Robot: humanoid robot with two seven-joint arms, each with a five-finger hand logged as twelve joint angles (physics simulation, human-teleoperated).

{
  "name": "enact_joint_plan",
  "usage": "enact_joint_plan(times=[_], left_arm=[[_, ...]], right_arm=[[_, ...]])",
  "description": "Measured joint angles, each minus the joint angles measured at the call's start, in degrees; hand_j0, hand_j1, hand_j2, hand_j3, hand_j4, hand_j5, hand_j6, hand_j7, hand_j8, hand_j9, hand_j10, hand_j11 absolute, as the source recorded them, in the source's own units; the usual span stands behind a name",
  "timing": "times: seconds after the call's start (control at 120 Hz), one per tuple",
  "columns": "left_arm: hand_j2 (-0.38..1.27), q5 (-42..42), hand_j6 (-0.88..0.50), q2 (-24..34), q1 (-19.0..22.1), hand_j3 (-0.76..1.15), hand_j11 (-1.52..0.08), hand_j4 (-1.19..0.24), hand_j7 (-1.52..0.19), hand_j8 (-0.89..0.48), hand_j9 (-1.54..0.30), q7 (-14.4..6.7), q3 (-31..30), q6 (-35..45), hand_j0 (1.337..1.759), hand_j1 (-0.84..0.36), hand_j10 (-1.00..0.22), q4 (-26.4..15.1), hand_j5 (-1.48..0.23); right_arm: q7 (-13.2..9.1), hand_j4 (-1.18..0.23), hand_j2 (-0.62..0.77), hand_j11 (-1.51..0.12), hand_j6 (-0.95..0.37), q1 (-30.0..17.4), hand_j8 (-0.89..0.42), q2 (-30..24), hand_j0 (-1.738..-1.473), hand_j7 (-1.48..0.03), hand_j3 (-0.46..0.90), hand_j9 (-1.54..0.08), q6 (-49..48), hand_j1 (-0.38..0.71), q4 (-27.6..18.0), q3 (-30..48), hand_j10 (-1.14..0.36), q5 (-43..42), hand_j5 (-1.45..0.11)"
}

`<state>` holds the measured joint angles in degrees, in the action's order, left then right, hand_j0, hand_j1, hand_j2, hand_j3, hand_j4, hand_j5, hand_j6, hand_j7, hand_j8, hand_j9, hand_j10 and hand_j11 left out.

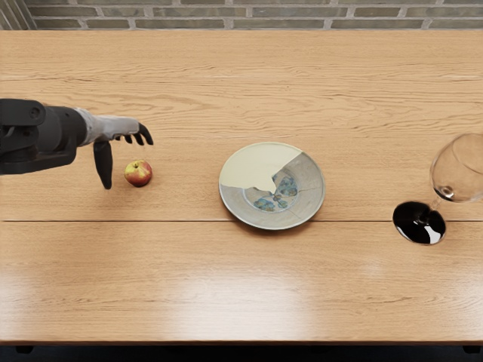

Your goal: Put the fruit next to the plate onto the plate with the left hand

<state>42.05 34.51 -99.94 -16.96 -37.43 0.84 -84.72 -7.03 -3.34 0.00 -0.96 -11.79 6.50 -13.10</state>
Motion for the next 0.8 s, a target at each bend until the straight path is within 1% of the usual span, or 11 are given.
enact_joint_plan(times=[0.042,0.183,0.292,0.383,0.467,0.717,0.8], left_arm=[[0.05,0.6,-0.27,-1.09,1.07,0.0,-0.35,-0.27,-0.35,-0.27,-0.35,-0.01,-0.41,1.39,1.658,0.03,-0.27,0.72,-0.35],[0.06,1.69,-0.28,-3.23,1.34,0.0,-0.36,-0.28,-0.36,-0.28,-0.36,-0.05,-2.45,6.01,1.658,0.02,-0.28,2.6,-0.36],[0.06,1.93,-0.29,-6.07,3.39,0.0,-0.38,-0.29,-0.38,-0.29,-0.38,-0.03,-3.21,8.2,1.658,0.0,-0.29,4.05,-0.38],[0.06,2.39,-0.3,-8.23,5.1,0.0,-0.39,-0.3,-0.39,-0.3,-0.39,-0.01,-3.45,9.17,1.658,-0.01,-0.3,6.29,-0.39],[0.06,2.94,-0.3,-8.95,6.01,0.0,-0.39,-0.3,-0.39,-0.3,-0.39,-0.01,-3.54,9.87,1.658,-0.01,-0.3,7.85,-0.39],[0.06,3.69,-0.31,-12.05,9.35,0.0,-0.4,-0.31,-0.4,-0.31,-0.4,0.14,-3.44,10.44,1.658,-0.02,-0.31,10.74,-0.4],[0.06,4.2,-0.31,-12.97,10.59,0.0,-0.4,-0.31,-0.4,-0.31,-0.4,0.31,-3.31,10.59,1.658,-0.02,-0.31,12.29,-0.4]], right_arm=[[0.0,-0.03,-0.01,-0.04,-0.03,0.0,-0.03,0.0,-1.658,-0.04,0.0,-0.04,0.0,-0.31,0.0,0.0,-0.03,0.0,-0.04],[0.0,-0.03,-0.01,-0.04,-0.03,0.0,-0.03,0.0,-1.658,-0.04,0.0,-0.04,0.0,-0.31,0.01,0.0,-0.03,0.0,-0.04],[0.0,-0.03,-0.01,-0.04,-0.03,0.0,-0.03,0.0,-1.658,-0.04,0.0,-0.04,-0.01,-0.31,0.0,0.0,-0.03,0.0,-0.04],[0.0,-0.03,-0.01,-0.04,-0.03,0.0,-0.03,0.0,-1.658,-0.04,0.0,-0.04,-0.01,-0.31,0.0,0.0,-0.03,0.0,-0.04],[0.0,-0.03,-0.01,-0.04,-0.03,0.0,-0.03,0.0,-1.658,-0.04,0.0,-0.04,-0.01,-0.31,0.0,0.0,-0.03,0.0,-0.04],[0.0,-0.03,-0.01,-0.04,-0.03,0.0,-0.03,0.0,-1.658,-0.04,0.0,-0.04,-0.01,-0.31,-0.01,0.0,-0.03,0.0,-0.04],[0.0,-0.03,-0.01,-0.04,-0.03,0.0,-0.03,0.0,-1.658,-0.04,0.0,-0.04,-0.01,-0.31,0.0,0.0,-0.03,0.0,-0.04]])
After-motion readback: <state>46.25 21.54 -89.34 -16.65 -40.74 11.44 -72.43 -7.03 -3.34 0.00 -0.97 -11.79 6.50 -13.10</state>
